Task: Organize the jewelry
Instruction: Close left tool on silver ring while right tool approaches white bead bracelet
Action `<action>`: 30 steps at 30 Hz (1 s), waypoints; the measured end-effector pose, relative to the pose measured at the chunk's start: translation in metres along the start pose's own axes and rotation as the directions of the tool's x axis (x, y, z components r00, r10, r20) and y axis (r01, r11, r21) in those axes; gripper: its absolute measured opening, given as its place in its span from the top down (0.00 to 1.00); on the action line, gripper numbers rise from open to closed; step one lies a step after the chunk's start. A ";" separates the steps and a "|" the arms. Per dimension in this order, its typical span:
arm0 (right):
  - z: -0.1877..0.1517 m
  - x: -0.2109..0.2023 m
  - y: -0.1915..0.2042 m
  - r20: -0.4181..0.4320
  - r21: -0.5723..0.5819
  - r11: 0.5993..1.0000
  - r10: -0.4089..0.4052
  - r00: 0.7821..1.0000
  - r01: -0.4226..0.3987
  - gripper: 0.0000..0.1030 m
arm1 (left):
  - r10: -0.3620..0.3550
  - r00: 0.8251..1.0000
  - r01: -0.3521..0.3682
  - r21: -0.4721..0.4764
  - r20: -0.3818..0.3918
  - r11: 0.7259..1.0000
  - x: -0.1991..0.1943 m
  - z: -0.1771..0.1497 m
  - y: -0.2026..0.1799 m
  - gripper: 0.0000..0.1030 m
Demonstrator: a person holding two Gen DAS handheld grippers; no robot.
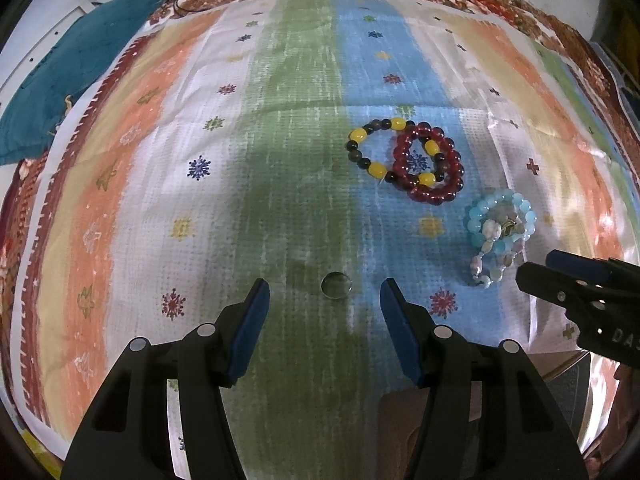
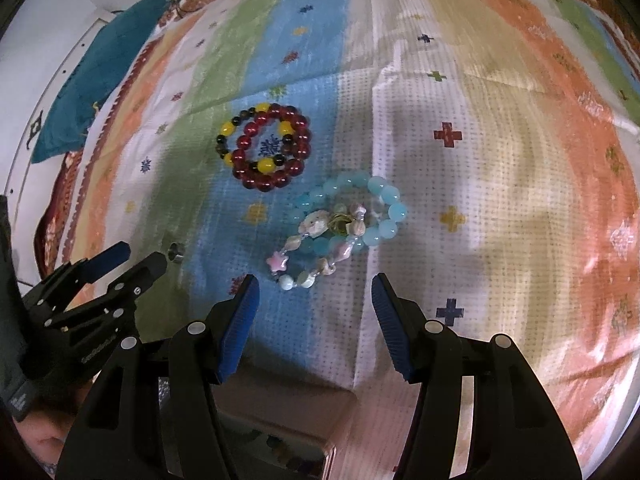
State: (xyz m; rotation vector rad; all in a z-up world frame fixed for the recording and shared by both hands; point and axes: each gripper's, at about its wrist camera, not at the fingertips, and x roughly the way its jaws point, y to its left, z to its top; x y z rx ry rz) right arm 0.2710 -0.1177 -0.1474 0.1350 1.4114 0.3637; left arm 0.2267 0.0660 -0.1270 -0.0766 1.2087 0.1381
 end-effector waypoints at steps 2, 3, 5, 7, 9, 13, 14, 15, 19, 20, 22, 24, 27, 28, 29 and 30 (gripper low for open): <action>0.001 0.002 0.000 -0.002 0.001 1.000 -0.001 1.000 0.001 0.43 | -0.003 1.000 0.003 0.004 0.000 1.000 0.001 0.000 -0.001 0.44; 0.002 0.003 -0.001 -0.002 0.001 1.000 -0.002 1.000 0.002 0.43 | -0.004 1.000 0.004 0.005 0.000 1.000 0.001 0.001 -0.001 0.44; 0.003 0.006 0.000 -0.012 -0.004 1.000 -0.002 1.000 0.002 0.44 | -0.004 1.000 0.004 0.008 -0.001 1.000 0.002 0.001 -0.002 0.44; 0.004 0.010 0.000 -0.023 -0.003 1.000 0.004 1.000 -0.004 0.44 | -0.004 1.000 0.004 0.013 -0.005 1.000 0.004 0.002 -0.002 0.44; 0.006 0.013 0.000 -0.031 -0.001 1.000 0.006 1.000 -0.006 0.44 | -0.005 1.000 0.005 0.017 -0.011 1.000 0.007 0.002 -0.003 0.44; 0.008 0.019 -0.005 -0.046 0.020 1.000 0.017 0.999 -0.016 0.50 | -0.014 0.999 0.015 0.004 -0.038 1.000 0.015 0.001 -0.002 0.44; 0.008 0.020 -0.005 -0.048 0.019 1.000 0.011 0.999 -0.010 0.51 | -0.019 0.999 0.019 0.003 -0.048 1.000 0.018 0.001 -0.003 0.44; 0.009 0.022 -0.006 -0.049 0.015 1.000 -0.001 0.999 0.002 0.53 | -0.021 0.998 0.021 0.000 -0.056 1.000 0.021 0.001 -0.003 0.44; 0.011 0.024 -0.007 -0.049 0.013 1.000 -0.014 0.999 0.014 0.59 | -0.036 0.997 0.035 -0.015 -0.075 0.999 0.027 0.001 0.001 0.50; 0.012 0.024 -0.007 -0.048 0.012 1.000 -0.018 0.999 0.019 0.60 | -0.044 0.996 0.042 -0.021 -0.078 0.999 0.028 0.001 0.002 0.52; 0.013 0.026 -0.008 -0.048 0.008 1.000 -0.025 0.999 0.026 0.62 | -0.058 0.995 0.055 -0.032 -0.085 0.998 0.031 0.002 0.004 0.53; 0.014 0.027 -0.007 -0.045 0.003 1.000 -0.029 0.999 0.029 0.64 | -0.064 0.994 0.061 -0.038 -0.087 0.997 0.033 0.002 0.004 0.57; 0.015 0.027 -0.008 -0.043 0.003 0.999 -0.038 0.998 0.038 0.70 | -0.059 0.994 0.055 -0.042 -0.087 0.998 0.036 0.002 0.005 0.64; 0.015 0.027 -0.008 -0.042 0.005 0.999 -0.037 0.998 0.037 0.75 | -0.059 0.994 0.055 -0.041 -0.087 0.998 0.036 0.003 0.005 0.66; 0.015 0.028 -0.009 -0.044 0.008 1.000 -0.030 0.999 0.030 0.78 | -0.056 0.995 0.053 -0.041 -0.087 0.998 0.037 0.003 0.006 0.70; 0.015 0.029 -0.010 -0.050 0.013 1.000 -0.023 0.998 0.024 0.83 | -0.058 0.994 0.054 -0.043 -0.088 0.998 0.037 0.003 0.006 0.75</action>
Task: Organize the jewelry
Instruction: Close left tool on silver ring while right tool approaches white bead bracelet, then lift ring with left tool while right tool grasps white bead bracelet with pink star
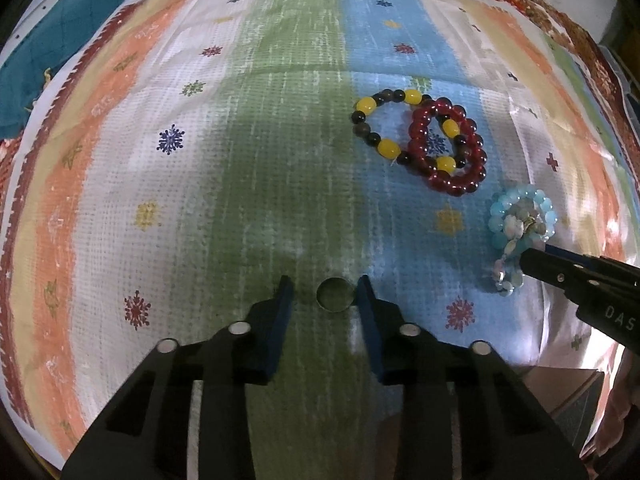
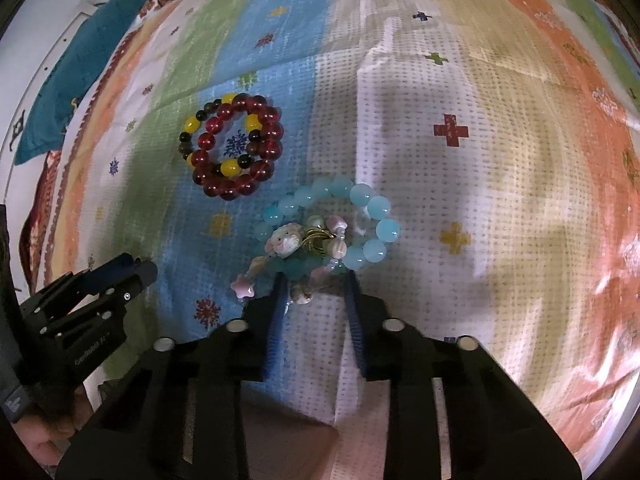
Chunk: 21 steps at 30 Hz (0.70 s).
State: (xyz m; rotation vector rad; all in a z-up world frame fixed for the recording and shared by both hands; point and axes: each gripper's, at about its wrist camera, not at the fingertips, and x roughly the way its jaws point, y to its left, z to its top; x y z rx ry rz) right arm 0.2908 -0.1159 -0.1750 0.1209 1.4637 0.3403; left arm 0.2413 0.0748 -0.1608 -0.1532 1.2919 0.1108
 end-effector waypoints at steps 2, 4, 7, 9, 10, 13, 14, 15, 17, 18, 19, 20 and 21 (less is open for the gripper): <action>-0.001 0.000 0.000 0.001 -0.006 1.000 -0.004 1.000 0.004 0.83 | -0.010 1.000 0.010 -0.007 -0.006 1.000 0.001 0.002 0.004 0.81; -0.001 -0.001 0.000 0.004 -0.011 1.000 -0.005 1.000 0.005 0.84 | -0.008 1.000 0.008 0.004 -0.005 1.000 0.001 0.001 0.004 0.81; -0.002 -0.002 0.000 0.003 -0.011 1.000 0.006 1.000 -0.006 0.90 | 0.003 1.000 -0.003 0.028 0.002 1.000 0.001 0.001 0.004 0.81; -0.003 -0.004 -0.002 0.006 -0.008 1.000 0.006 1.000 -0.006 0.90 | 0.011 1.000 -0.011 0.038 0.009 0.999 -0.001 0.001 0.001 0.81; -0.004 -0.007 -0.003 0.012 -0.007 1.000 0.005 1.000 -0.005 0.90 | 0.014 1.000 -0.014 0.043 0.013 0.999 -0.001 0.001 -0.001 0.81; -0.003 -0.017 -0.004 0.037 -0.003 1.000 0.012 0.999 -0.012 0.90 | 0.015 1.000 -0.016 0.044 0.027 0.999 -0.005 0.002 -0.001 0.81; -0.003 -0.020 -0.004 0.046 0.001 1.000 0.017 0.999 -0.017 0.90 | 0.010 0.999 -0.012 0.041 0.033 0.999 -0.008 0.003 -0.002 0.81; -0.002 -0.025 -0.005 0.057 0.011 1.000 0.020 0.998 -0.021 0.90 | 0.006 0.999 -0.008 0.039 0.038 0.999 -0.011 0.004 -0.003 0.81; -0.002 -0.032 -0.004 0.076 0.016 0.999 0.026 0.997 -0.027 0.90 | 0.002 0.999 -0.004 0.042 0.050 0.999 -0.016 0.005 -0.005 0.81; -0.002 -0.035 -0.005 0.084 0.017 0.999 0.026 0.996 -0.027 0.90 | 0.001 0.999 -0.003 0.045 0.054 0.999 -0.018 0.004 -0.005 0.81; -0.002 -0.036 -0.005 0.091 0.016 1.000 0.023 0.996 -0.025 0.90 | 0.002 0.998 -0.005 0.050 0.059 0.999 -0.021 0.004 -0.007 0.81; -0.002 -0.038 -0.004 0.096 0.011 1.000 0.020 0.995 -0.021 0.90 | 0.003 0.998 -0.007 0.053 0.062 0.999 -0.022 0.002 -0.009 0.81; -0.001 -0.040 -0.003 0.103 0.007 1.000 0.015 0.995 -0.015 0.90 | 0.003 0.998 -0.007 0.058 0.063 0.998 -0.023 0.001 -0.010 0.81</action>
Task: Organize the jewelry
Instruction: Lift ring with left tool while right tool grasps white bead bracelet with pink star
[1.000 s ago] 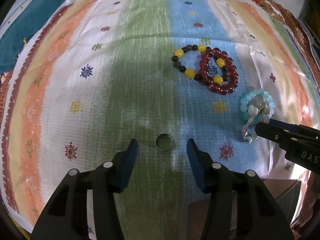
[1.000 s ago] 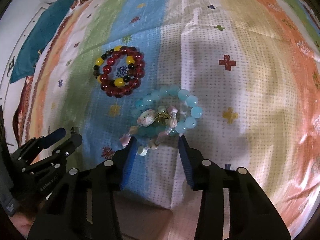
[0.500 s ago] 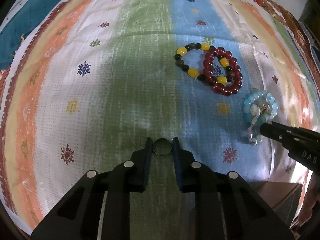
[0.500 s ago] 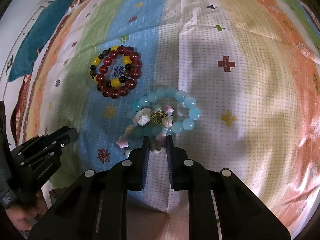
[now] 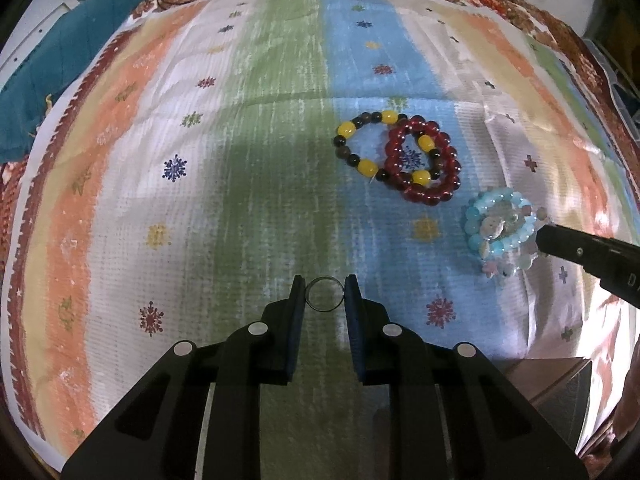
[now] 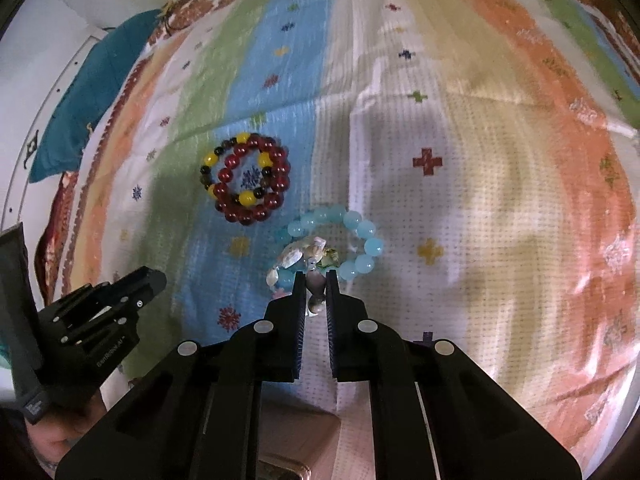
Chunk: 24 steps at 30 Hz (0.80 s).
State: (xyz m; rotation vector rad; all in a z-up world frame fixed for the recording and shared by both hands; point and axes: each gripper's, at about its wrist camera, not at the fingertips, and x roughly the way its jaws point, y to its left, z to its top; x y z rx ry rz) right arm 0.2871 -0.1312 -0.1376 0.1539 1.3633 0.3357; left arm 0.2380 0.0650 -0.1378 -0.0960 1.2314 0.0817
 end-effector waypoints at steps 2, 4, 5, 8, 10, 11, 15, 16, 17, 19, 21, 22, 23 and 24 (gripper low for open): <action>0.001 -0.004 0.001 0.013 -0.005 1.000 -0.004 1.000 0.004 0.90 | -0.001 1.000 0.001 0.003 0.004 1.000 -0.001 0.000 -0.001 0.81; 0.001 -0.007 0.002 0.022 -0.007 1.000 -0.003 1.000 0.003 0.90 | -0.002 1.000 0.002 0.002 0.011 1.000 -0.003 -0.001 0.000 0.81; 0.001 -0.009 0.003 0.028 -0.011 1.000 -0.004 1.000 0.004 0.90 | -0.002 1.000 0.002 0.000 0.015 1.000 -0.005 -0.001 -0.001 0.81; -0.002 -0.014 0.007 0.038 -0.024 1.000 -0.009 0.999 0.009 0.90 | -0.004 1.000 0.004 -0.004 0.024 1.000 -0.009 0.000 0.000 0.81; -0.004 -0.016 0.009 0.044 -0.032 0.999 -0.012 0.999 0.013 0.90 | -0.006 1.000 0.006 -0.006 0.027 1.000 -0.011 -0.001 0.000 0.81; -0.004 -0.017 0.009 0.047 -0.035 0.999 -0.014 0.999 0.015 0.90 | -0.007 1.000 0.007 -0.006 0.027 1.000 -0.012 -0.002 0.000 0.81; -0.008 -0.021 0.016 0.048 -0.061 0.998 -0.014 0.999 0.017 0.90 | -0.006 0.999 0.006 -0.010 0.035 1.000 -0.016 -0.003 0.000 0.81; -0.009 -0.022 0.018 0.049 -0.064 0.998 -0.014 0.999 0.017 0.90 | -0.006 0.999 0.006 -0.012 0.036 1.000 -0.017 -0.003 0.000 0.81; -0.010 -0.023 0.019 0.053 -0.072 0.997 -0.020 0.998 0.023 0.90 | -0.006 0.999 0.006 -0.014 0.039 1.000 -0.019 -0.004 0.001 0.81; -0.013 -0.027 0.021 0.061 -0.081 0.996 -0.028 0.998 0.033 0.90 | -0.010 0.999 0.011 -0.019 0.042 1.000 -0.021 -0.005 0.001 0.81; -0.015 -0.030 0.023 0.069 -0.086 0.996 -0.031 0.997 0.037 0.90 | -0.016 0.999 0.017 -0.023 0.047 1.000 -0.024 -0.006 0.002 0.81; -0.016 -0.032 0.024 0.074 -0.088 0.995 -0.035 0.997 0.041 0.90 | -0.017 0.999 0.018 -0.023 0.048 1.000 -0.026 -0.006 0.001 0.81; -0.017 -0.033 0.025 0.078 -0.090 0.995 -0.038 0.996 0.045 0.90 | -0.018 0.999 0.019 -0.023 0.051 1.000 -0.027 -0.007 0.001 0.81; -0.018 -0.035 0.026 0.082 -0.093 0.994 -0.042 0.996 0.050 0.90 | -0.020 0.998 0.021 -0.023 0.054 1.000 -0.029 -0.008 0.000 0.81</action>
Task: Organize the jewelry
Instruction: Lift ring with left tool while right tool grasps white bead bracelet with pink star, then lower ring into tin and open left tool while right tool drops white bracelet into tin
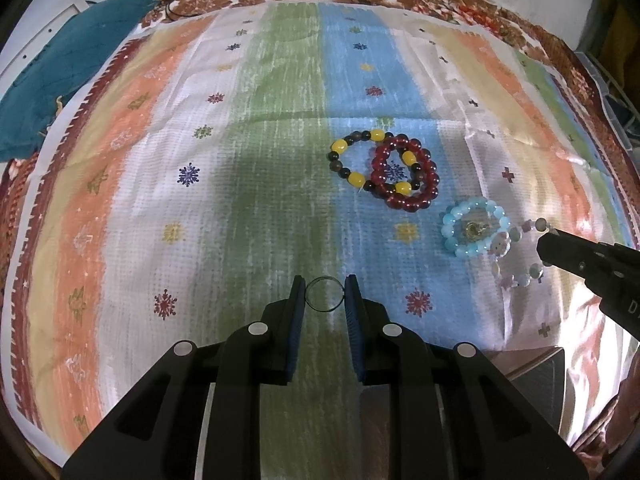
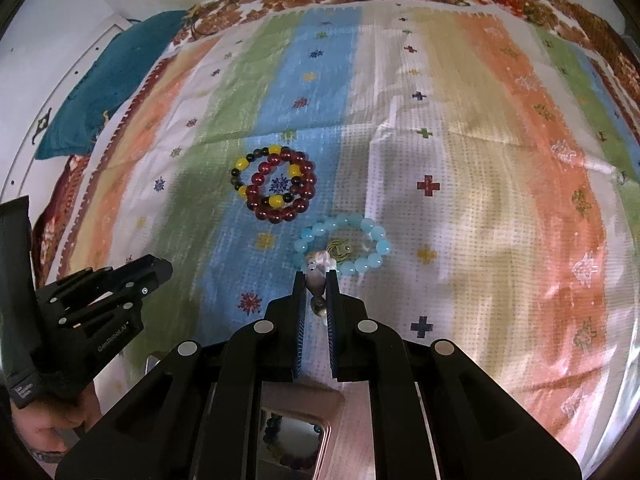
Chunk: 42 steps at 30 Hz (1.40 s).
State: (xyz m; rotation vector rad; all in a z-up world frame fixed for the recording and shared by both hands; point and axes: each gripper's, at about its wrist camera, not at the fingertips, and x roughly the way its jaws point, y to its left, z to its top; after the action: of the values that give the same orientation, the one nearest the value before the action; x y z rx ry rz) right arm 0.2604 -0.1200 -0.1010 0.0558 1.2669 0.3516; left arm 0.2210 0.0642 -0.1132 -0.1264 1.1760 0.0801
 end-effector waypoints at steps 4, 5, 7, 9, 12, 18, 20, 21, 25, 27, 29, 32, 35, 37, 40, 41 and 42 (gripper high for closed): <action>-0.003 -0.004 0.002 0.009 -0.008 1.000 -0.017 1.000 0.017 0.90 | 0.019 0.999 -0.020 0.015 0.032 1.000 -0.012 -0.002 -0.003 0.81; -0.004 -0.006 0.002 0.012 -0.008 1.000 -0.020 1.000 0.021 0.90 | 0.014 0.999 -0.015 0.015 0.040 1.000 -0.016 -0.001 -0.003 0.81; -0.006 -0.009 0.002 0.016 -0.011 1.000 -0.024 1.000 0.024 0.90 | -0.005 0.999 0.005 0.003 0.053 1.000 -0.024 -0.001 -0.003 0.81; -0.008 -0.012 0.002 0.025 -0.012 0.999 -0.031 0.999 0.031 0.90 | -0.010 0.998 0.010 0.010 0.064 1.000 -0.030 -0.002 -0.006 0.81; -0.010 -0.018 0.003 0.040 -0.016 0.999 -0.042 0.998 0.042 0.90 | -0.014 0.997 0.013 0.018 0.070 1.000 -0.034 -0.004 -0.011 0.81; -0.015 -0.028 0.013 0.056 -0.068 0.996 -0.051 0.997 0.055 0.90 | -0.030 0.993 0.025 0.046 0.111 0.999 -0.054 -0.009 -0.023 0.81; -0.016 -0.032 0.016 0.067 -0.082 0.995 -0.057 0.996 0.063 0.90 | -0.028 0.992 0.022 0.058 0.119 0.998 -0.059 -0.010 -0.028 0.81; -0.016 -0.035 0.018 0.078 -0.089 0.993 -0.067 0.995 0.074 0.90 | -0.020 0.992 0.012 0.069 0.125 0.998 -0.060 -0.011 -0.031 0.81; -0.018 -0.046 0.023 0.115 -0.108 0.990 -0.080 0.990 0.093 0.90 | -0.044 0.989 0.031 0.089 0.142 0.996 -0.068 -0.014 -0.037 0.81; -0.019 -0.051 0.023 0.130 -0.106 0.990 -0.075 0.989 0.089 0.90 | -0.049 0.987 0.035 0.091 0.152 0.995 -0.072 -0.015 -0.039 0.81; -0.022 -0.055 0.024 0.140 -0.108 0.990 -0.072 0.988 0.088 0.90 | -0.056 0.986 0.041 0.098 0.157 0.994 -0.076 -0.018 -0.042 0.81; -0.028 -0.064 0.025 0.154 -0.108 0.991 -0.058 0.986 0.075 0.90 | -0.065 0.984 0.049 0.101 0.166 0.994 -0.081 -0.022 -0.043 0.81; -0.032 -0.075 0.025 0.191 -0.103 0.992 -0.053 0.980 0.074 0.90 | -0.077 0.981 0.060 0.097 0.180 0.993 -0.089 -0.027 -0.043 0.81; -0.033 -0.082 0.027 0.211 -0.107 0.992 -0.049 0.976 0.073 0.90 | -0.085 0.978 0.067 0.099 0.190 0.993 -0.094 -0.031 -0.044 0.81; -0.038 -0.089 0.028 0.225 -0.111 0.992 -0.036 0.974 0.063 0.90 | -0.100 0.974 0.079 0.109 0.205 0.991 -0.100 -0.037 -0.044 0.81; -0.040 -0.091 0.029 0.227 -0.112 0.992 -0.032 0.973 0.059 0.90 | -0.107 0.972 0.084 0.114 0.211 0.990 -0.101 -0.039 -0.045 0.81; -0.042 -0.093 0.030 0.229 -0.116 0.992 -0.025 0.973 0.053 0.90 | -0.111 0.970 0.087 0.117 0.215 0.989 -0.102 -0.040 -0.045 0.81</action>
State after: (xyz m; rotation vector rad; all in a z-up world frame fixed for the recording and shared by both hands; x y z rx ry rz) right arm 0.1904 -0.1251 -0.0213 -0.0321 1.0163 0.3768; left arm 0.1507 0.0146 -0.0314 -0.0793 0.9473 -0.0560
